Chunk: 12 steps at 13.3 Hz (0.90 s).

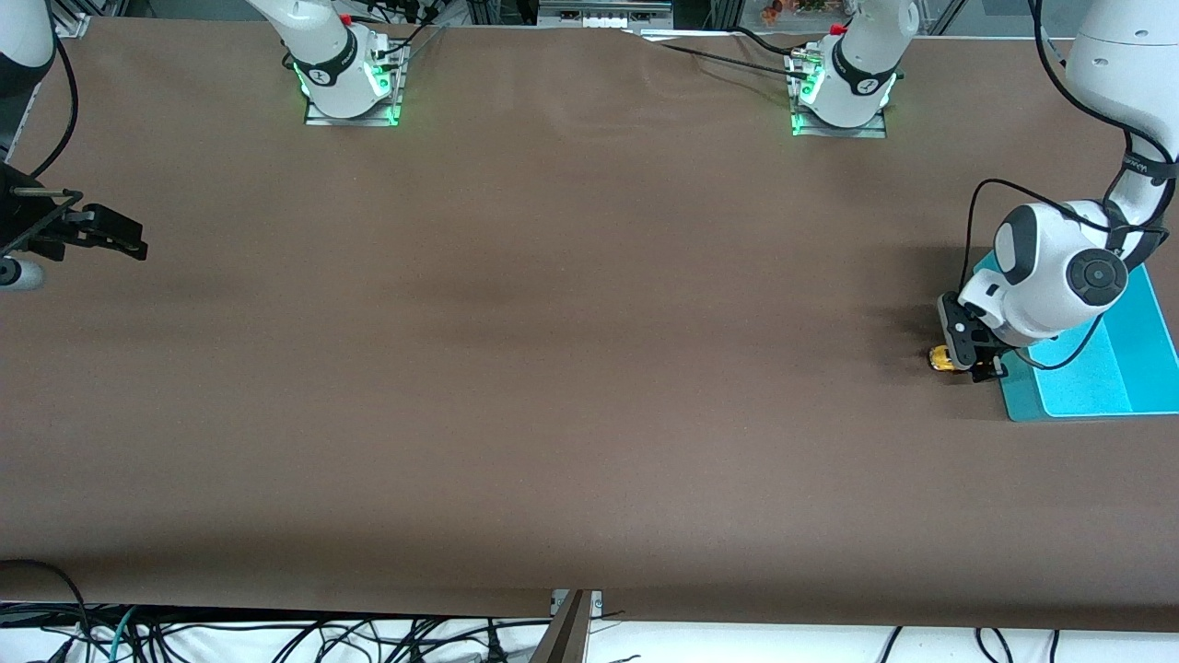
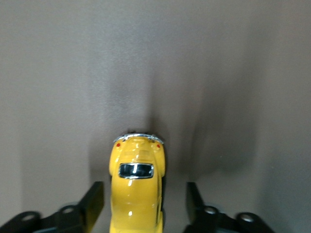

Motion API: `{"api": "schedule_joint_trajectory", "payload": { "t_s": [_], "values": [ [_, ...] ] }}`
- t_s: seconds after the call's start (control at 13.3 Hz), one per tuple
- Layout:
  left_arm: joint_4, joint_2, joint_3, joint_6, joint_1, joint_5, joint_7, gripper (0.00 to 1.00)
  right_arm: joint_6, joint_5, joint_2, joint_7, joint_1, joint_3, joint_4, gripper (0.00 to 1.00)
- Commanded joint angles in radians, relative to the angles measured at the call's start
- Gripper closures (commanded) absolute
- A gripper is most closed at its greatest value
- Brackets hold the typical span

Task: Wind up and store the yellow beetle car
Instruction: 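Grasp the yellow car with the left gripper and lift it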

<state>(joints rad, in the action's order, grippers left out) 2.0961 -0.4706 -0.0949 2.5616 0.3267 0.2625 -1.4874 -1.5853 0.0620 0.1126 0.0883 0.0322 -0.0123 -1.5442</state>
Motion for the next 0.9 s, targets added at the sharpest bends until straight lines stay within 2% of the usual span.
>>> {"api": "schedule_joint_trajectory", "payload": {
  "t_s": [0.0,0.07,0.3,0.45,0.6,0.75,0.82],
  "values": [
    [-0.03,0.0,-0.003,0.0,0.002,0.029,-0.01,0.82,0.007,0.007,0.001,0.001,0.003,0.006,0.007,0.0],
    [-0.036,0.009,-0.003,-0.001,0.0,0.03,-0.011,0.88,0.007,0.009,0.002,0.001,0.003,0.006,0.007,0.0],
    [-0.057,0.067,-0.022,-0.062,-0.027,0.027,-0.002,0.88,0.007,0.009,0.002,-0.001,0.0,0.009,0.009,0.0],
    [-0.094,0.121,-0.067,-0.214,-0.037,0.011,0.015,0.88,0.007,0.01,0.002,-0.001,0.0,0.009,0.009,0.0],
    [-0.196,0.141,-0.123,-0.444,-0.038,0.011,0.042,0.88,0.005,0.01,0.002,0.001,0.0,0.009,0.009,0.0],
    [-0.267,0.162,-0.132,-0.634,-0.037,0.017,0.035,0.88,0.005,0.01,0.002,0.001,0.001,0.008,0.009,0.0],
    [-0.269,0.185,-0.126,-0.677,-0.028,0.029,0.03,0.88,0.005,0.01,0.002,0.001,0.002,0.008,0.009,0.0]
  ]
}}
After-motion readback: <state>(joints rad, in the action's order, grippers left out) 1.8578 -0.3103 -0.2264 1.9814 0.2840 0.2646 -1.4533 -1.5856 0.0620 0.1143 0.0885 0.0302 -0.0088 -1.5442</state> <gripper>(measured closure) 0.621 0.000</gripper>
